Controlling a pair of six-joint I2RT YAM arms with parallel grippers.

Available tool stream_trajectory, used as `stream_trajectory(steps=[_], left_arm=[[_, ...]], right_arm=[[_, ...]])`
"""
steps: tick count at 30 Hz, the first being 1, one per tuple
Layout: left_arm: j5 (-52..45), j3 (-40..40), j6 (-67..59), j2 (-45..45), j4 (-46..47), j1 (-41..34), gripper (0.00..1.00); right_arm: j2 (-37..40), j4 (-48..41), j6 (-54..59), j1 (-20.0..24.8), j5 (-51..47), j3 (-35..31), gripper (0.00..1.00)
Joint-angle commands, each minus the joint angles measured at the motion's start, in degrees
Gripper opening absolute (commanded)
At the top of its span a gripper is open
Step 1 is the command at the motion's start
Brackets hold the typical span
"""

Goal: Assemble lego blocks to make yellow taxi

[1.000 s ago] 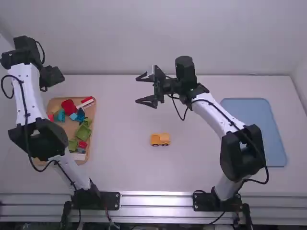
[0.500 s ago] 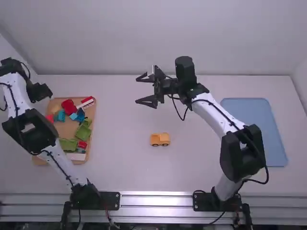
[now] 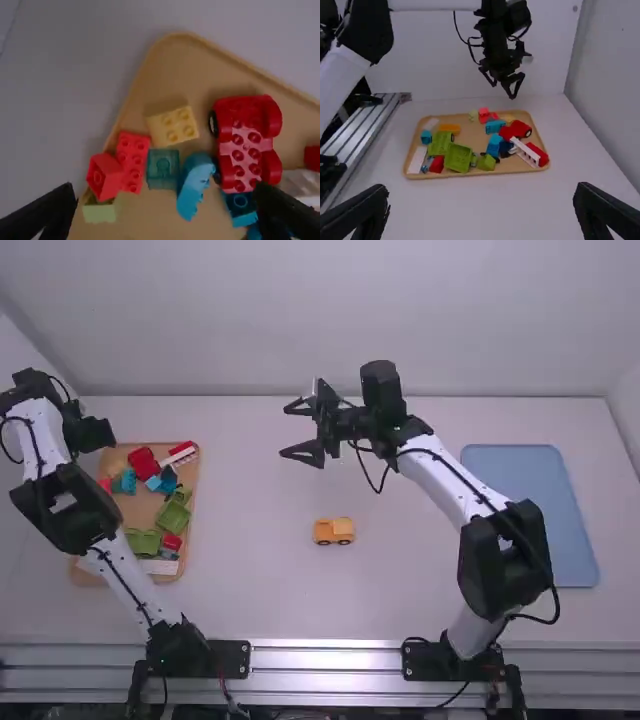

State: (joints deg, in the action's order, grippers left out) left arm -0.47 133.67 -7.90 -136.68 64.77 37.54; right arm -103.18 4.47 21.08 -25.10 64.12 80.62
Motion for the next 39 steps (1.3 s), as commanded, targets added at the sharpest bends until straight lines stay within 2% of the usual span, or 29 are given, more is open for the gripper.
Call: stream_trajectory(steps=[1, 8, 14, 17, 20, 24, 33, 39], left_arm=[[-2.3, 0.7, -7.1, -3.1, 0.5, -0.3, 0.89], [-0.9, 0.6, -15.2, -5.4, 0.3, -0.8, 0.9], [5.5, -0.3, -25.2, -6.3, -1.9, -1.5, 0.88], [5.4, -1.4, -31.1, -6.9, -3.5, -1.5, 0.81], [4.0, -3.1, -39.4, -6.9, -4.0, -1.6, 0.78], [4.4, -5.2, -43.8, -6.9, -7.1, -1.6, 0.74], [4.3, -6.6, -48.1, -6.9, -10.1, -1.7, 0.77], [1.4, -8.8, -52.0, -7.0, -11.3, -1.4, 0.73]], right_arm=[[-0.6, 0.0, -0.2, -0.6, 0.1, 1.9, 0.99], [-0.6, 0.0, 0.2, -0.5, -0.1, 1.9, 0.99], [-0.6, 0.0, 0.1, -0.7, 0.1, 1.9, 0.99], [-0.6, 0.0, 0.1, -1.3, -0.1, 1.9, 0.99], [-0.6, 0.0, -0.6, -1.3, 0.0, 1.9, 0.99], [-0.6, 0.0, -1.8, -1.3, 0.2, 1.9, 0.99], [-0.6, 0.2, -1.5, -2.0, 0.2, 1.9, 0.99], [-0.6, -0.3, 0.2, -2.3, 0.6, 1.9, 0.99]])
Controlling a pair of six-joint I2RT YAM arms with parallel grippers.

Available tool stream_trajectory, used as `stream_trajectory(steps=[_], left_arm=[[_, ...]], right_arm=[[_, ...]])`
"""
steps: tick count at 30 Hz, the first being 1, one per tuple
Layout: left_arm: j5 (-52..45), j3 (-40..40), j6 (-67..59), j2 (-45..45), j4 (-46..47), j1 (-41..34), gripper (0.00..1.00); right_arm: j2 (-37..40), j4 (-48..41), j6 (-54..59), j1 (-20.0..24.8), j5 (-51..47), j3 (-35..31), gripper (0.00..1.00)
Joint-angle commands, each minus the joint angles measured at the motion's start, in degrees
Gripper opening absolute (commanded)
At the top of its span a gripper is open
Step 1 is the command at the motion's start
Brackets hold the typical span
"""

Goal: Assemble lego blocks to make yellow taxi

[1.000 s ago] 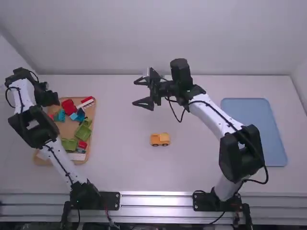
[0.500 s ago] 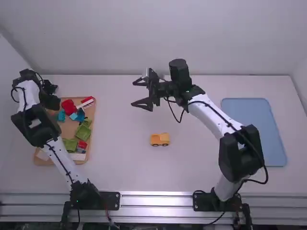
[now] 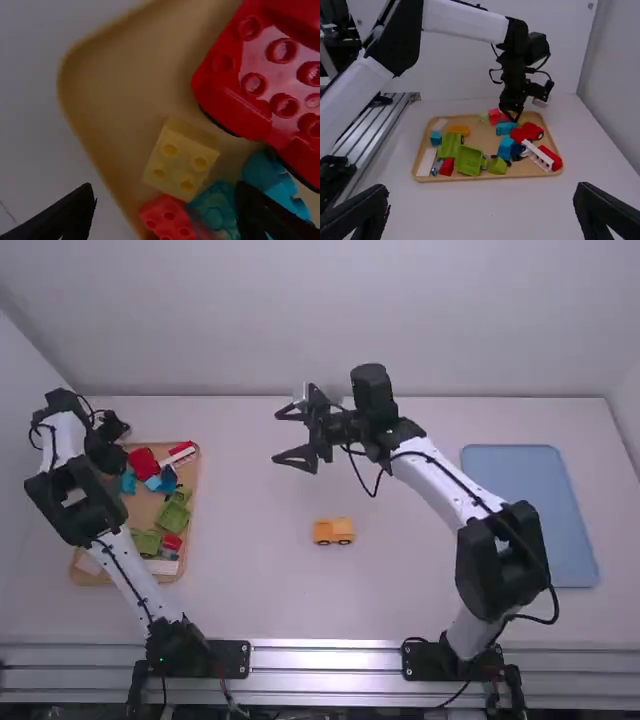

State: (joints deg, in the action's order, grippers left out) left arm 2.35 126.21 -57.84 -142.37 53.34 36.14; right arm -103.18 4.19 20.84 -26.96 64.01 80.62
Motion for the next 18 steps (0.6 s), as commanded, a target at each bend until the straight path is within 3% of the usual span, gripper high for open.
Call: stream_trajectory(steps=[1, 9, 15, 18], left_arm=[[-1.3, -2.1, -2.0, -1.3, -1.0, 0.2, 0.73], [-1.2, -6.1, -2.1, -1.3, -5.4, 0.2, 0.69], [-1.3, -6.6, -2.0, -1.3, -5.2, -0.1, 0.52], [-1.9, -6.6, -2.1, -1.3, -4.6, -0.1, 0.36]], right_arm=[[-0.6, -0.1, 0.4, -0.7, 0.7, 1.9, 0.99], [-0.6, 0.8, 0.4, -1.6, 0.7, 1.9, 0.99], [-0.6, 3.0, -1.6, -1.5, 0.6, 1.9, 0.99], [-0.6, 2.9, -1.6, -1.5, 0.6, 1.9, 0.99]])
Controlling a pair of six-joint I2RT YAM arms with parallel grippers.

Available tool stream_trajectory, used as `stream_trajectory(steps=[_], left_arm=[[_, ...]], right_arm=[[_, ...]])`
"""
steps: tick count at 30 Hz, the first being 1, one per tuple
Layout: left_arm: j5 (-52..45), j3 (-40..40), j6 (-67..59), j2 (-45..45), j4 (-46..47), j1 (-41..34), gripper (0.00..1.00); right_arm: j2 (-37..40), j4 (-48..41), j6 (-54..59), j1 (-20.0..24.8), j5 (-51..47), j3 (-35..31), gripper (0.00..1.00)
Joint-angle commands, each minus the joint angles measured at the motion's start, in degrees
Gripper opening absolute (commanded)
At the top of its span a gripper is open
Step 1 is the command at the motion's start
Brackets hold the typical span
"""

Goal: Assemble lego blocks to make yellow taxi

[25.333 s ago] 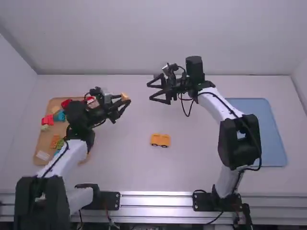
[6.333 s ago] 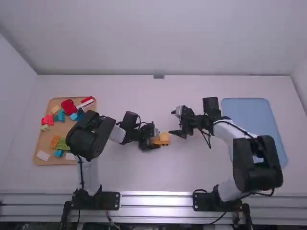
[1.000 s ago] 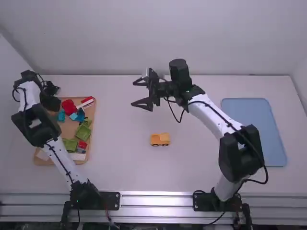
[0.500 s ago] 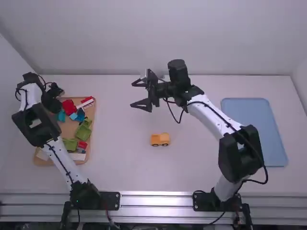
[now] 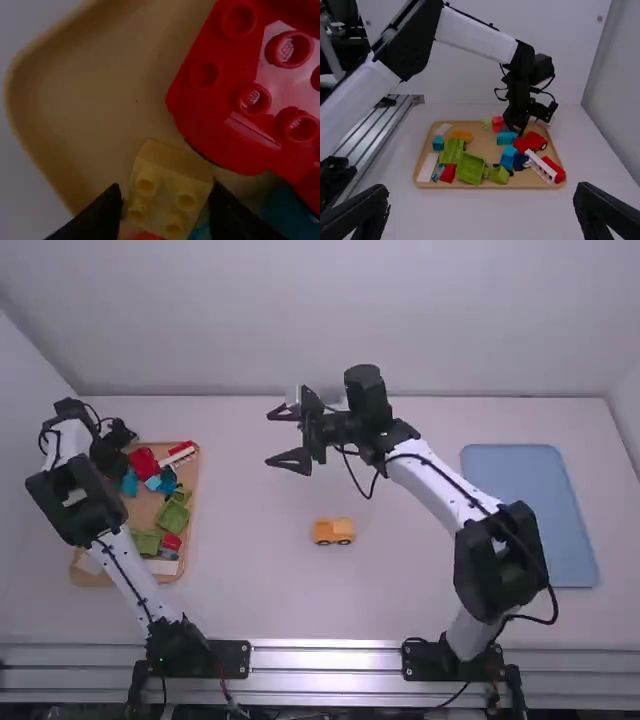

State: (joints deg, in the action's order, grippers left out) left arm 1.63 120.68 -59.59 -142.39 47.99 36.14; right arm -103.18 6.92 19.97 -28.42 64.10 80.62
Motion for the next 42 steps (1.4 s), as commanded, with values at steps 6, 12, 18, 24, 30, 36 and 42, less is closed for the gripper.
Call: stream_trajectory(steps=[6, 12, 18, 24, 30, 36, 42], left_arm=[[-1.8, -1.1, 0.2, -1.2, 2.5, -0.1, 0.1], [-4.1, 2.8, 6.8, -1.1, 5.6, -0.1, 0.15], [-8.0, 9.4, 12.0, 1.2, 11.5, 0.9, 0.14], [-9.7, 10.8, 11.6, 5.8, 18.8, 1.7, 0.15], [-20.7, 6.0, 5.7, 12.3, 22.1, 1.7, 0.08], [-23.1, -15.0, 3.6, 27.5, 10.7, 1.3, 0.02], [-22.7, -39.1, 0.7, 44.8, -3.5, -4.4, 0.02]], right_arm=[[-0.6, 0.2, -0.7, 0.0, 0.5, 1.9, 0.99], [-0.5, 0.1, -0.7, 1.3, 0.5, 1.9, 0.99], [-0.5, -0.3, -0.7, 2.3, 0.6, 1.9, 0.99], [-0.5, -1.6, -0.7, 2.8, 0.8, 1.9, 0.99], [-0.5, -1.8, 0.0, 4.6, 8.6, 1.9, 0.99], [-0.5, -3.0, 0.0, 6.0, 10.0, 1.9, 0.99], [-0.6, -3.3, 0.0, 6.0, 10.1, 1.9, 0.99]])
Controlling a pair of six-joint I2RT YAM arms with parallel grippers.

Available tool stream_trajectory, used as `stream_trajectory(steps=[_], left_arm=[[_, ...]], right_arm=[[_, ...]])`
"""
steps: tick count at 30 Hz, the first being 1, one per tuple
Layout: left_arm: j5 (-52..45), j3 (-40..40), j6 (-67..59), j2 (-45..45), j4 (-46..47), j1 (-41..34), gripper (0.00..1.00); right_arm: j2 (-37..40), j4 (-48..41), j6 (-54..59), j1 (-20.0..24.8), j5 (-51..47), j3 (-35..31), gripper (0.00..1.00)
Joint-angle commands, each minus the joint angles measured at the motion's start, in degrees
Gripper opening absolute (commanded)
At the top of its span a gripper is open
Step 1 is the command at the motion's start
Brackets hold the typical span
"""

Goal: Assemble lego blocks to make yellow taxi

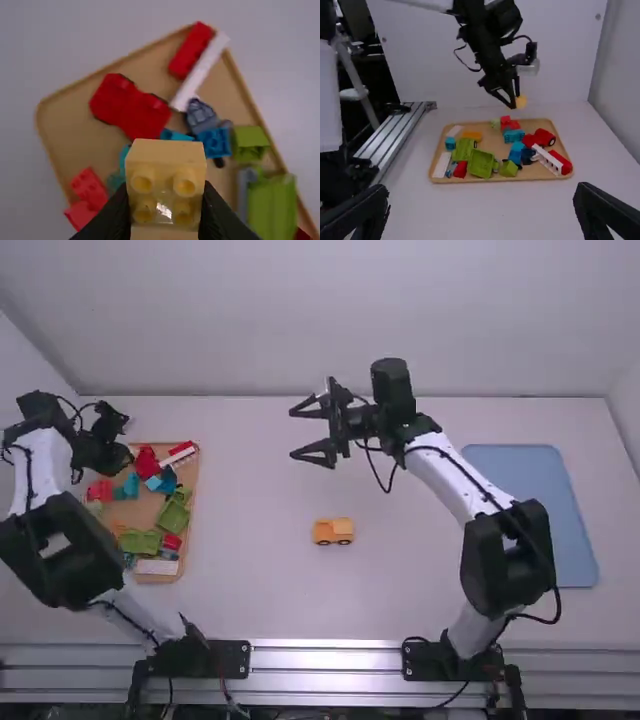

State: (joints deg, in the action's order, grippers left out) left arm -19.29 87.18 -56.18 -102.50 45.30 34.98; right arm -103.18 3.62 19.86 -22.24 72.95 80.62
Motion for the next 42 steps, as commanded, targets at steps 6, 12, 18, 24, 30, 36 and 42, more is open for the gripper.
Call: stream_trajectory(steps=[6, 12, 18, 24, 30, 36, 42], left_arm=[[-2.2, -15.6, -11.8, 13.7, -1.8, -21.2, 0.02], [5.7, -15.6, -10.7, 12.2, -0.6, -39.9, 0.02], [17.1, -15.6, -13.3, 8.2, 1.1, -54.3, 0.02], [18.3, -14.2, -14.4, 8.2, -1.6, -56.8, 0.02], [10.6, -6.0, -3.3, 8.2, 6.5, -56.5, 0.02], [-0.1, -8.5, 2.4, 8.2, 9.4, -57.7, 0.02], [3.9, -17.1, 1.5, 6.8, 5.4, -57.5, 0.02]], right_arm=[[0.6, -13.0, 13.5, 2.2, 0.2, 1.9, 0.99], [4.2, -35.4, 35.2, 4.0, -6.2, 1.9, 0.99], [7.7, -48.9, 49.0, 5.0, -8.1, 1.7, 0.99], [8.7, -48.9, 51.2, 9.5, -7.2, -2.1, 0.98], [12.0, -49.1, 60.5, 17.1, 0.3, -9.6, 0.98], [14.7, -46.4, 62.1, 20.8, 2.3, -16.7, 0.99], [14.8, -44.8, 63.0, 22.2, 5.6, -19.6, 0.99]])
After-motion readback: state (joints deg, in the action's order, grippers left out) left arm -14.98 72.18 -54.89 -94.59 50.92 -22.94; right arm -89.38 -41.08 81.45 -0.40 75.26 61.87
